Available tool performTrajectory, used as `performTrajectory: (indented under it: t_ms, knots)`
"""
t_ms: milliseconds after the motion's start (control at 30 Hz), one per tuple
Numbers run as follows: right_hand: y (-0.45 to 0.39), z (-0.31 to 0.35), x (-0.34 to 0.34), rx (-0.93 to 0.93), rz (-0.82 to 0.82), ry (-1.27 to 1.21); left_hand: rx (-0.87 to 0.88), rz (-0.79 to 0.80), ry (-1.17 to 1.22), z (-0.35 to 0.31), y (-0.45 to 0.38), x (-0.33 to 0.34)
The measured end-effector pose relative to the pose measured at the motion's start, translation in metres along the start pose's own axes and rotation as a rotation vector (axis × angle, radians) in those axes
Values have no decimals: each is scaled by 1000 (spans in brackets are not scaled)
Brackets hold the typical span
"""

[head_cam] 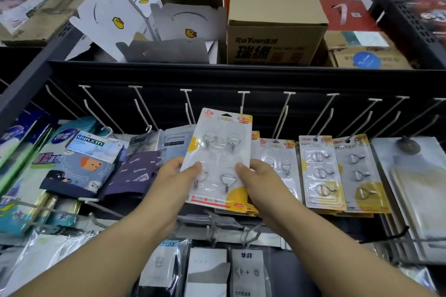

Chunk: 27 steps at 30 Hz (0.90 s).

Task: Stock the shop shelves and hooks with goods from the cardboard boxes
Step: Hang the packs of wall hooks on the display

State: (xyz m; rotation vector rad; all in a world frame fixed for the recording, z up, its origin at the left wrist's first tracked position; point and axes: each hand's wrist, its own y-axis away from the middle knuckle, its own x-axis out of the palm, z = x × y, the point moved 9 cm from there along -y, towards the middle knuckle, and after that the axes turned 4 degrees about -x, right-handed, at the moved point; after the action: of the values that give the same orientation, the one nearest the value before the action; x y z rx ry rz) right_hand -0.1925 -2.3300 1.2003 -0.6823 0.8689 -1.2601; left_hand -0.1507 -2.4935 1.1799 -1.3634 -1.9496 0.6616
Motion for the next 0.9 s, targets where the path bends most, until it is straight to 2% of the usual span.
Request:
performTrajectory:
  t_ms: [100, 233, 433, 667, 900]
  knots:
    - [-2, 6, -18, -45, -89, 71, 58, -24, -81, -8, -1, -3]
    - [-18, 9, -39, 2, -154, 104, 129, -98, -133, -21, -3, -24]
    - [-32, 7, -47, 22, -169, 188, 118, -113, -256, -20, -3, -48]
    - [-34, 24, -44, -23, -177, 162, 127, -89, -338, -20, 2, -58]
    - [-44, 29, -45, 59, -212, 145, 147, -89, -376, -25, 6, -65]
